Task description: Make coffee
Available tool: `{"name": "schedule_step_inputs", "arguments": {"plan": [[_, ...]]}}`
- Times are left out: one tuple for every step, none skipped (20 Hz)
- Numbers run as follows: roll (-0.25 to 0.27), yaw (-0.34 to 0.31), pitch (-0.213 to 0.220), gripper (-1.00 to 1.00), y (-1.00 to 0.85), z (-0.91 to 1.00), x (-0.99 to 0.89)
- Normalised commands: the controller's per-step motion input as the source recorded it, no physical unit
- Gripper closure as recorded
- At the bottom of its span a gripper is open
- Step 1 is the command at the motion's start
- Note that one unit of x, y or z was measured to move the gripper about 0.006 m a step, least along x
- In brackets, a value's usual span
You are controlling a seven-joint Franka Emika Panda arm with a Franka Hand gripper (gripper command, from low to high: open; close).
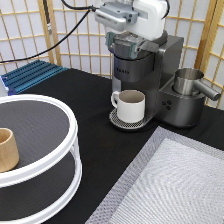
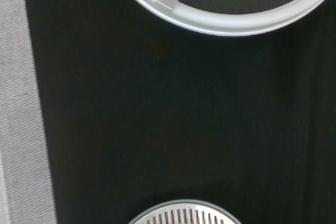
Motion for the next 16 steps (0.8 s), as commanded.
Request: {"name": "schedule_step_inputs", "arguments": {"plan": [[-0.080, 0.000, 0.000, -1.00, 0.11, -0.69, 0.04], [-0.086, 0.000, 0.000, -1.00, 0.13, -0.65, 0.04], [-0.100, 0.000, -0.003, -1.00, 0.18, -0.63, 0.04], [-0.106, 0.000, -0.012, -1.00, 0.21, -0.64, 0.02], [-0.092, 0.000, -0.015, -1.00, 0.14, -0.71, 0.00], [-0.088, 0.000, -0.024, -1.00, 0.13, -0.75, 0.00], [-0.093, 0.000, -0.024, -1.00, 0.17, -0.68, 0.00], [-0.079, 0.006, -0.023, -1.00, 0.11, -0.63, 0.00], [-0.065, 0.010, -0.030, -1.00, 0.05, -0.67, 0.00], [-0.065, 0.013, -0.028, -1.00, 0.08, -0.59, 0.00], [-0.040, 0.029, -0.020, -1.00, 0.00, -0.52, 0.00], [-0.024, 0.039, -0.012, -1.00, 0.00, -0.40, 0.00], [0.000, 0.056, 0.000, -1.00, 0.00, -0.23, -0.03], [0.000, 0.074, 0.000, -1.00, 0.00, -0.04, -0.01], [0.000, 0.092, 0.000, -1.00, -0.04, 0.11, 0.00], [0.018, 0.103, 0.000, -1.00, -0.13, 0.27, 0.00]]}}
